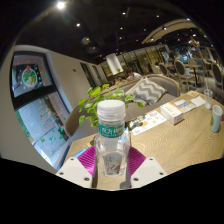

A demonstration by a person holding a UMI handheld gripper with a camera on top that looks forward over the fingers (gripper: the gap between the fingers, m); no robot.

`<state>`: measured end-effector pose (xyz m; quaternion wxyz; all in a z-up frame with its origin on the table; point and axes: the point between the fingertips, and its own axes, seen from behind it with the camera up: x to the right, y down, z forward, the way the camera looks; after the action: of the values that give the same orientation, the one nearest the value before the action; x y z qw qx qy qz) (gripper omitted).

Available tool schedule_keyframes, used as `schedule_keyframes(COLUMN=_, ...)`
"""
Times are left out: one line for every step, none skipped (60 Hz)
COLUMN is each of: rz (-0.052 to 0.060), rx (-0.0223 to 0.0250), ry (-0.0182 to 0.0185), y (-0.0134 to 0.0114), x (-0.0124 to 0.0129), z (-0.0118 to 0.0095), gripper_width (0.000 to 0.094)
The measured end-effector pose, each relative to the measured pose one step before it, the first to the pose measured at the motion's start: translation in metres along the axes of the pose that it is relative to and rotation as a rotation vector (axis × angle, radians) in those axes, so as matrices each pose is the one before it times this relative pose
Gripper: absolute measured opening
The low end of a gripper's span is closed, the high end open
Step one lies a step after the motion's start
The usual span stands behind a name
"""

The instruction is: Pour water

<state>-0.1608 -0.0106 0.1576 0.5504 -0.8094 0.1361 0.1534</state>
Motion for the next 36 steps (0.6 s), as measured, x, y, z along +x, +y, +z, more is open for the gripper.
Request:
schedule_keyframes(rz=0.0374, rx=-0.0008, ry=-0.01497, y=-0.00642, x=0.00343, z=-0.00293, gripper_width=0.0379)
schedule_keyframes(rz=0.0373, rx=-0.00105, ry=-0.01298, y=-0.00662, x=0.00381, z=-0.00266, gripper_width=0.0377)
schedule_keyframes(rz=0.0365, rx=-0.00093, ry=-0.01096, y=-0.00692, x=0.00427, z=-0.00233, gripper_width=0.0377)
schedule_keyframes(rz=0.0342, rx=-0.00054, ry=-0.00218, y=-0.006, x=-0.0025, z=-0.00339, gripper_width=0.0377)
schedule_keyframes(rz=0.0373, rx=0.00072, ry=-0.01255, y=-0.0079, x=0.00481, z=-0.00261, gripper_width=0.0377)
schedule_keyframes(rz=0.0368, rx=0.00185, ry=-0.01645, y=-0.00665, x=0.00683, z=-0.00087, gripper_width=0.0376)
schedule_keyframes(rz=0.0356, rx=-0.00037, ry=-0.01297, y=-0.00749, x=0.0045, z=-0.003, gripper_width=0.0377)
schedule_keyframes(rz=0.0358, rx=0.00034, ry=-0.01111, y=-0.00791, x=0.00458, z=-0.0027, gripper_width=0.0377)
schedule_keyframes(rz=0.0346, rx=0.00128, ry=-0.00962, y=-0.00814, x=0.00448, z=-0.00254, gripper_width=0.0376)
schedule_keyframes(rz=0.0326, rx=0.00146, ry=-0.01062, y=-0.00832, x=0.00423, z=-0.00265, gripper_width=0.0376)
schedule_keyframes(rz=0.0313, rx=0.00025, ry=-0.01222, y=-0.00796, x=0.0039, z=-0.0023, gripper_width=0.0377)
schedule_keyframes(rz=0.0333, rx=-0.00134, ry=-0.01054, y=-0.00782, x=0.00115, z=-0.0036, gripper_width=0.0376)
schedule_keyframes(rz=0.0298, rx=0.00271, ry=-0.00749, y=-0.00589, x=0.00368, z=-0.00082, gripper_width=0.0376)
schedule_keyframes(rz=0.0323, rx=0.0017, ry=-0.0088, y=-0.00816, x=0.00401, z=-0.00262, gripper_width=0.0375)
schedule_keyframes(rz=0.0317, rx=0.00152, ry=-0.00896, y=-0.00846, x=0.00384, z=-0.00295, gripper_width=0.0375)
schedule_keyframes(rz=0.0313, rx=0.00056, ry=-0.01117, y=-0.00809, x=0.00353, z=-0.00249, gripper_width=0.0376)
schedule_keyframes(rz=0.0315, rx=-0.0003, ry=-0.0123, y=-0.00763, x=0.0031, z=-0.00275, gripper_width=0.0375)
schedule_keyframes(rz=0.0345, rx=-0.00377, ry=-0.01185, y=-0.01014, x=0.00274, z=-0.00511, gripper_width=0.0376)
schedule_keyframes(rz=0.0326, rx=0.00071, ry=-0.00927, y=-0.00797, x=0.00389, z=-0.00236, gripper_width=0.0375)
schedule_keyframes(rz=0.0331, rx=0.00098, ry=-0.00839, y=-0.00822, x=0.00424, z=-0.00278, gripper_width=0.0374)
schedule_keyframes(rz=0.0334, rx=0.00037, ry=-0.00619, y=-0.00871, x=0.00069, z=-0.00557, gripper_width=0.0374)
schedule_keyframes(rz=0.0314, rx=0.00241, ry=-0.01175, y=-0.00681, x=0.00689, z=0.00244, gripper_width=0.0374)
schedule_keyframes(rz=0.0338, rx=0.00015, ry=-0.01029, y=-0.00771, x=0.00353, z=-0.00188, gripper_width=0.0371)
schedule_keyframes(rz=0.0349, rx=0.00134, ry=-0.00939, y=-0.00817, x=0.004, z=-0.00217, gripper_width=0.0372)
schedule_keyframes(rz=0.0356, rx=0.00271, ry=-0.00777, y=-0.00803, x=0.00361, z=-0.00232, gripper_width=0.0372)
schedule_keyframes(rz=0.035, rx=0.00338, ry=-0.00717, y=-0.00823, x=0.00344, z=-0.00269, gripper_width=0.0375)
schedule_keyframes(rz=0.034, rx=0.00215, ry=-0.00478, y=-0.00836, x=0.00008, z=-0.00624, gripper_width=0.0369)
schedule_keyframes(rz=0.0323, rx=0.00194, ry=-0.00744, y=-0.00762, x=0.00329, z=-0.0017, gripper_width=0.0371)
schedule_keyframes(rz=0.0337, rx=0.00011, ry=-0.0073, y=-0.00616, x=-0.00043, z=-0.00622, gripper_width=0.0373)
schedule_keyframes(rz=0.0314, rx=0.00619, ry=-0.00655, y=-0.00771, x=0.00508, z=0.00385, gripper_width=0.0375)
schedule_keyframes(rz=0.0355, rx=0.00568, ry=-0.00819, y=-0.00766, x=0.00244, z=-0.00181, gripper_width=0.0375)
schedule_keyframes(rz=0.0354, rx=0.0045, ry=-0.00796, y=-0.00745, x=0.00226, z=-0.00189, gripper_width=0.0373)
schedule_keyframes(rz=0.035, rx=0.00072, ry=-0.00955, y=-0.00645, x=0.00205, z=-0.00143, gripper_width=0.0374)
schedule_keyframes(rz=0.0354, rx=-0.00149, ry=-0.01209, y=-0.00548, x=0.00103, z=-0.00182, gripper_width=0.0374)
schedule_keyframes(rz=0.0379, rx=0.00189, ry=-0.01218, y=-0.00604, x=0.00092, z=-0.00176, gripper_width=0.0374)
schedule_keyframes(rz=0.0425, rx=0.00294, ry=-0.0133, y=-0.00617, x=-0.00189, z=-0.0076, gripper_width=0.0376)
